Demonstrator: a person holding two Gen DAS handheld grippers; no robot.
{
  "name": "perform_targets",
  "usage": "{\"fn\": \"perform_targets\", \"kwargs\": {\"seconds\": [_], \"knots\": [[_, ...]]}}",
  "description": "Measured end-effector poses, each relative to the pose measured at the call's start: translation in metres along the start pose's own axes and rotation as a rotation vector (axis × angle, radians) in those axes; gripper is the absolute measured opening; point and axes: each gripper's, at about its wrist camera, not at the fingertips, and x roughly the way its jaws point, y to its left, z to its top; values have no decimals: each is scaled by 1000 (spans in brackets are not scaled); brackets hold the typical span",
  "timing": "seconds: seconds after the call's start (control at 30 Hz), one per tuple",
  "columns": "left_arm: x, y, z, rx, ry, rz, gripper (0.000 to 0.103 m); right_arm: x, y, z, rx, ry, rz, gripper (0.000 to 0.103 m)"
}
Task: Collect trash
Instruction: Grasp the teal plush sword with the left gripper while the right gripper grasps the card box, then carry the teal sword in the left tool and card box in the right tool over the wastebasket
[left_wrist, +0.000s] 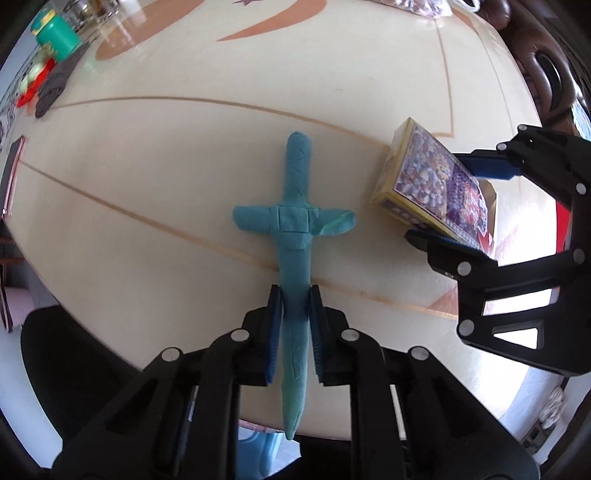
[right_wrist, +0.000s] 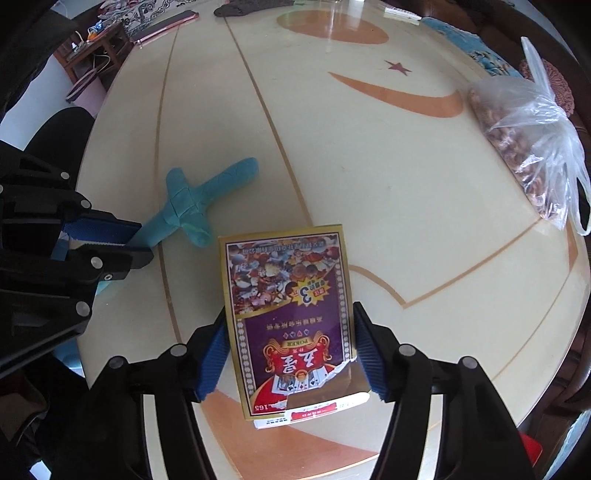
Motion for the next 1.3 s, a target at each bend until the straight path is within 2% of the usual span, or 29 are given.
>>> {"fn": "perform_targets", "kwargs": {"seconds": [0.2,0.4,0.47,0.6,0.63,0.97,1.07,1.2,1.3], "knots": [[-9,8,-2,62,-51,-9,16,-3,9,-1,42,-14,-23,59],[-21,30,-13,111,-102,-28,16,-31,9,-3,138,-85,-109,59],[-26,38,-15,122,-123,-35,16,-41,13,-3,172,-99,-159,59],[-40,46,-24,147,-176,-43,16,-50,22,0,246,-109,-196,59],[-42,43,-35,161,-194,-41,16,-52,25,0,260,-114,-214,59],[-87,69,-53,260,-332,-86,16,-96,92,-3,472,-184,-315,59],[-104,84,-63,279,-386,-95,16,-113,116,-8,549,-231,-287,59],[-118,103,-81,279,-427,-98,16,-135,152,-13,595,-268,-337,59],[-128,115,-95,284,-457,-92,16,-150,173,-16,627,-303,-341,59]]}}
